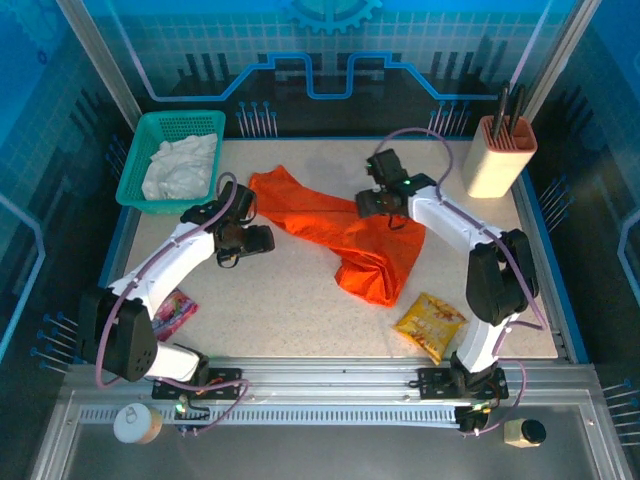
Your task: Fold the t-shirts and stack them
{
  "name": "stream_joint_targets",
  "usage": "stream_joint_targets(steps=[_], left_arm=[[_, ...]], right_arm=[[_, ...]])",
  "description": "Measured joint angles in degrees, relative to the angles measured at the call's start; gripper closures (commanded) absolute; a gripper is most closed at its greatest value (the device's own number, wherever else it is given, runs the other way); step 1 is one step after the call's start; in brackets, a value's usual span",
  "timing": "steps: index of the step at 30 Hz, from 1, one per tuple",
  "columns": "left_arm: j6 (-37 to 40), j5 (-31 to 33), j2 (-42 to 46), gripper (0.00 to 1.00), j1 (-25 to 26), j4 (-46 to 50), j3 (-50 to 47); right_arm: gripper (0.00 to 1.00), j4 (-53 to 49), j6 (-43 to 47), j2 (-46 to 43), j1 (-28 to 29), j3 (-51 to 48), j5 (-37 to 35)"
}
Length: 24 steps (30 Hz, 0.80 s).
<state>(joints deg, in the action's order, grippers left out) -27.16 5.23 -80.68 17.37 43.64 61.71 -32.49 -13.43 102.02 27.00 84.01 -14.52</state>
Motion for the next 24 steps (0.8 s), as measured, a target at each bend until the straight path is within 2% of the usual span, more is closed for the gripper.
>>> stream_joint_targets(steps=[4,8,11,14,18,24], left_arm=[[-1.27,1.18,0.02,0.23,-0.42,-0.48,0.0],[-1.46,1.64,1.01,0.23,-1.2,-0.59,-0.22],[-1.44,1.62,3.54,0.22,-1.92,-0.63,-1.53],[-1.42,1.62,5.84,0.23,-2.43,-0.55,-2.86],[-1.42,1.62,6.4,0.23,-2.64,-0.42,-3.8],[-1.42,1.27,6.4,0.23,-2.64,-0.46,-4.35]], right_arm=[[0.33,-1.75,4.72,4.87,4.52,10.56,4.37],[0.45,-4.57,9.7,18.58,5.68,27.87,8.24],[0.46,-8.5,13.42,31.34,5.66,42.47,9.57],[0.42,-12.24,16.7,41.88,5.62,53.37,10.56],[0.38,-14.97,19.65,47.74,5.68,57.09,12.48],[0.43,-13.49,21.07,48.02,6.45,57.11,14.12]])
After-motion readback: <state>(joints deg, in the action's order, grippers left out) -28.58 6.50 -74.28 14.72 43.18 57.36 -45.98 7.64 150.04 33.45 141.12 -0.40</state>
